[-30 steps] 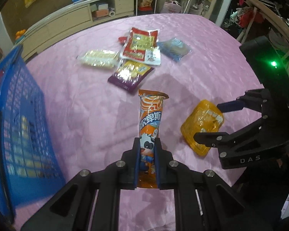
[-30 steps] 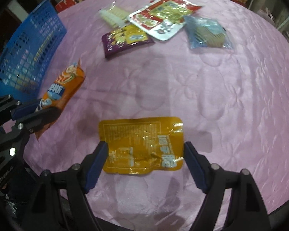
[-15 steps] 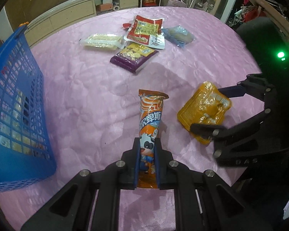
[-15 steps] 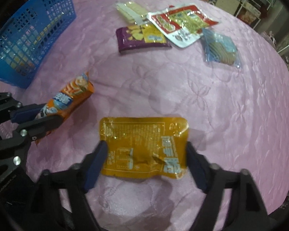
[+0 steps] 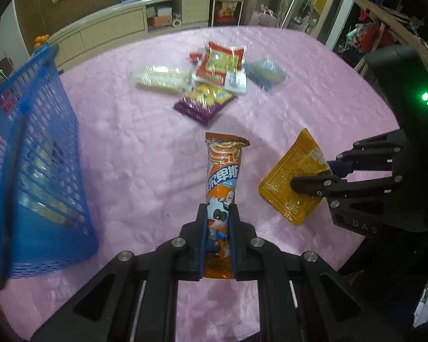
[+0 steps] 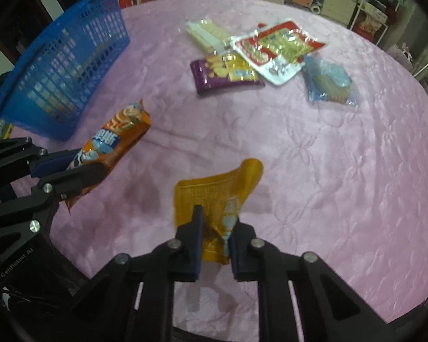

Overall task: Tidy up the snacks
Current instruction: 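Carry the candy stick and yellow-orange pack with both grippers over the basket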

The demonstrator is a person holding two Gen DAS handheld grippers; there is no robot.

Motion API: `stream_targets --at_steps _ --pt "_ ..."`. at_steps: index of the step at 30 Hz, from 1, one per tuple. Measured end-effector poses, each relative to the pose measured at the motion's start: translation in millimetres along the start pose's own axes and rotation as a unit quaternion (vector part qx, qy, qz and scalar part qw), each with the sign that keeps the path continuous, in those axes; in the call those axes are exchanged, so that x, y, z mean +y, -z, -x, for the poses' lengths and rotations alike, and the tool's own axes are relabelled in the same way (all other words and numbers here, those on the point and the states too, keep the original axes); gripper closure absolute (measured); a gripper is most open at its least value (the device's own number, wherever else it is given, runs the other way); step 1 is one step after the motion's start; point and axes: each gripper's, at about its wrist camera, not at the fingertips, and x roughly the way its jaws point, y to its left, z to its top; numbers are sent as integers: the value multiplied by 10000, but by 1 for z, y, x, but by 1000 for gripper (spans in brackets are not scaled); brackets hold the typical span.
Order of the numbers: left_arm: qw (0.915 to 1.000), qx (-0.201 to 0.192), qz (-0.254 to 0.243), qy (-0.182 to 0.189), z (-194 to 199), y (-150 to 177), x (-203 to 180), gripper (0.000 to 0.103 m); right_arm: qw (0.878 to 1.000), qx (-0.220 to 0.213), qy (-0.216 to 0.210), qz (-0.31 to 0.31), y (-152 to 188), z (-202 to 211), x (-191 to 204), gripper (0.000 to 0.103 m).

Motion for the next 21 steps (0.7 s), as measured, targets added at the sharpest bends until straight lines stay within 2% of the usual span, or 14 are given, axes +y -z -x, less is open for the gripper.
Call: stream_targets --at_steps 5,10,14,21 --pt "9993 -309 -166 -148 33 -9 1 91 9989 -467 -27 28 -17 42 8 86" --pt "9971 -727 -144 -195 78 -19 10 91 9955 -920 -41 203 -23 83 23 86" --pt "9946 -989 -117 -297 112 -26 25 91 9911 -1276 -116 365 -40 114 44 86" --pt "9914 -1167 50 -583 148 -27 60 91 9835 -1643 -394 653 -62 143 74 86"
